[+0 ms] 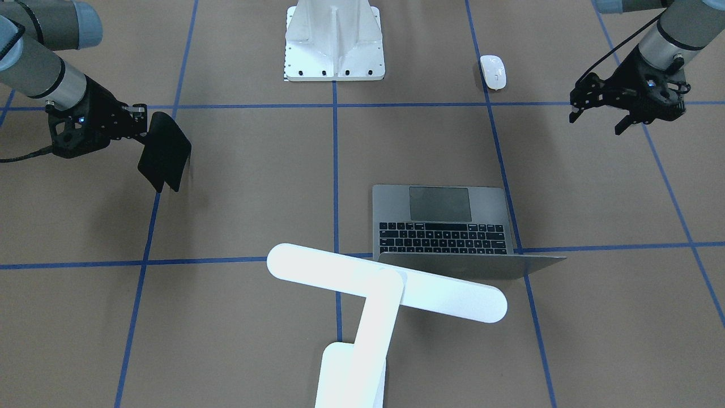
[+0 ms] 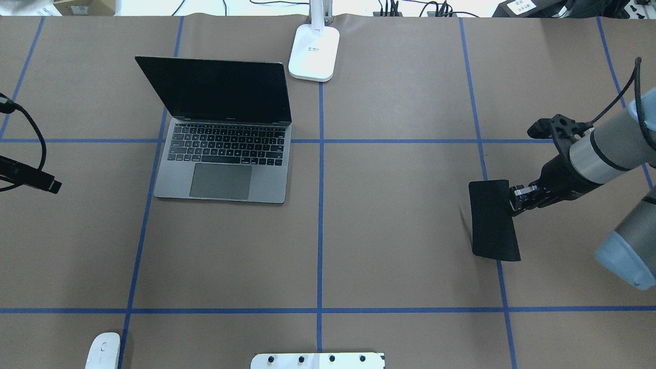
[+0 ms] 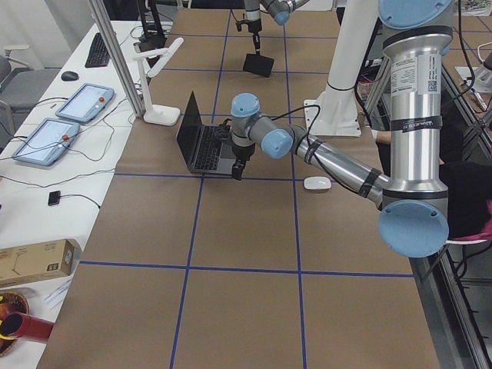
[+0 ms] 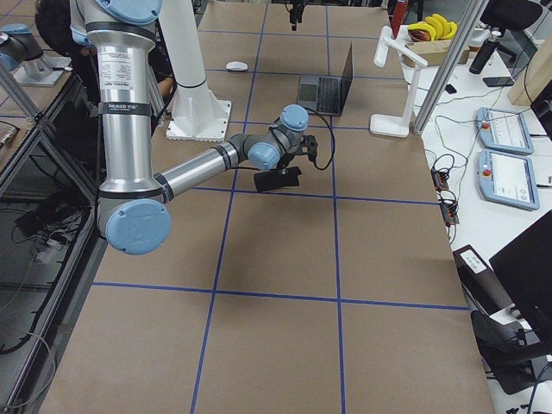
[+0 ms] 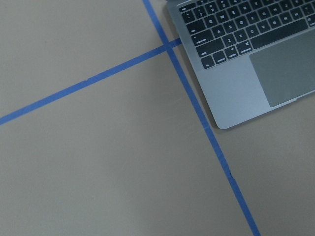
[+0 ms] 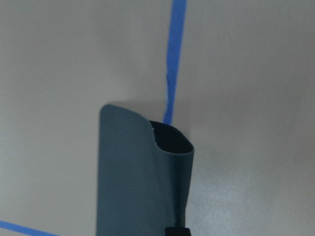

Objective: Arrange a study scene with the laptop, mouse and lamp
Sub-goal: 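Carry the mouse pad beside the laptop while the left gripper reaches the mouse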

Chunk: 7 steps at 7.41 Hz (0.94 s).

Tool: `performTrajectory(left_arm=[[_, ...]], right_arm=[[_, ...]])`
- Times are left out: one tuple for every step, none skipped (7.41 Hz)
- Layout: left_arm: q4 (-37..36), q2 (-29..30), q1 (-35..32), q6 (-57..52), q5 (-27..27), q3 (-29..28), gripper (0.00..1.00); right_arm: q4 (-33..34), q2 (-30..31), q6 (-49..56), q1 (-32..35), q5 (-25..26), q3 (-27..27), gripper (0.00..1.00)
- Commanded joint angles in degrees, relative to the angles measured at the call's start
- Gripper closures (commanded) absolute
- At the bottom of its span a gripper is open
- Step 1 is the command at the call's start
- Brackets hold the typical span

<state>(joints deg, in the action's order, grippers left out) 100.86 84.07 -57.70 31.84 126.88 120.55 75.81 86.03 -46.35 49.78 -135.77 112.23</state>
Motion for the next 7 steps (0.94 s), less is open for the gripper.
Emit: performTrajectory(left_arm=[[4.2, -3.3, 3.3, 7.9, -1.1, 0.1, 0.01], [4.4, -4.0, 6.3, 11.4, -2.6, 0.2, 0.01], [5.0, -4.4, 9.5, 15.9, -4.3, 0.6, 0.01], [5.1, -5.6, 12.6, 19.9, -5.1, 1.6, 0.01], [5.1, -7.2, 16.1, 23.7, -7.7, 2.8, 0.01], [5.1, -9.1, 18.7, 26.8, -7.9, 4.3, 0.01], [5.1, -10.1, 20.4, 28.6, -7.9, 4.7, 0.01]], right_arm=[[18.1, -13.5, 6.8, 2.9, 0.7, 0.1, 0.88], [25.0, -19.2, 9.8, 2.9, 1.5, -0.8, 0.88], [28.6, -24.7, 10.5, 2.4, 2.8, -3.1, 0.88], [31.0, -30.4, 10.7, 2.4, 2.9, -6.9, 0.88], [33.3, -34.6, 11.3, 2.4, 2.9, -8.7, 0.88], [36.9, -39.6, 12.6, 2.4, 2.9, -11.2, 0.88], [40.4, -45.1, 12.9, 2.4, 2.9, -15.0, 0.88]])
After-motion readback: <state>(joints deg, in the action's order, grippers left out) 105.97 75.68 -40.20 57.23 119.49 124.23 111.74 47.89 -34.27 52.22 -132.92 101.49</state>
